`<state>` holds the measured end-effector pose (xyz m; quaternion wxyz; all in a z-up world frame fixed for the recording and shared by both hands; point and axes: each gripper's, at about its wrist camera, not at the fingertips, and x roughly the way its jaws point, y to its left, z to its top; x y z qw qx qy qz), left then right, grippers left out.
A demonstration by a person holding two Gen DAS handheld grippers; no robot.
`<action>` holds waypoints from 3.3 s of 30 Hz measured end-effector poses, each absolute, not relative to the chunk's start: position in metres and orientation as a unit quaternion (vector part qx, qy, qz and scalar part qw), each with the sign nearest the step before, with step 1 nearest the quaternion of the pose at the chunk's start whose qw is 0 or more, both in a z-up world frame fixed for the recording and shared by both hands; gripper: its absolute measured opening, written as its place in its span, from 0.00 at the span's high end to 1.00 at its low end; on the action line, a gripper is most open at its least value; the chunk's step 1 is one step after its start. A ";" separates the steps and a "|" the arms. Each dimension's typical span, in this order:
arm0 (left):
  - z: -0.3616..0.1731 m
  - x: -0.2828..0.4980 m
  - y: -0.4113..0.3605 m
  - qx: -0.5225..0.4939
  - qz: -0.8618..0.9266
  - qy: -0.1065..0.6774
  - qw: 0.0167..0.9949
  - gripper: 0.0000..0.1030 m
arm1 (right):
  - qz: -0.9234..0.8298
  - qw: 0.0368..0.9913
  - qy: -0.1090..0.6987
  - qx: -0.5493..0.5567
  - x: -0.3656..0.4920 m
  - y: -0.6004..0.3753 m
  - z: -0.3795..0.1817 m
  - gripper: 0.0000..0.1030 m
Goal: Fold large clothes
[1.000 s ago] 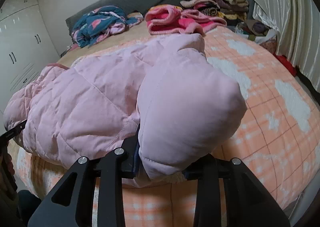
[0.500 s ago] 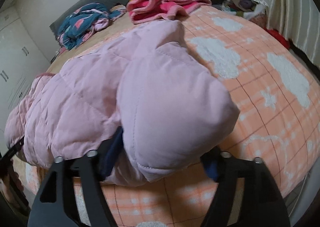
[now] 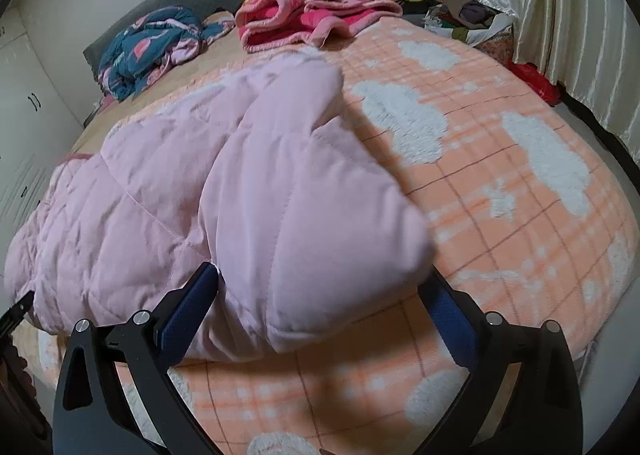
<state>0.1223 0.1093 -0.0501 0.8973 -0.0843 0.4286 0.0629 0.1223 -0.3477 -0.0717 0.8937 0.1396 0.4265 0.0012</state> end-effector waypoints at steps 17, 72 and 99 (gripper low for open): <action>0.031 0.054 0.090 -0.058 0.075 0.351 0.932 0.09 | 0.040 0.949 0.300 0.087 0.045 -0.335 0.033 0.04; 0.036 0.001 0.006 -0.019 0.041 0.347 0.937 0.09 | 0.171 0.935 0.310 0.015 -0.027 -0.207 0.030 0.04; 0.037 0.000 0.009 -0.017 0.041 0.347 0.937 0.09 | 0.171 0.935 0.310 0.017 -0.029 -0.208 0.029 0.04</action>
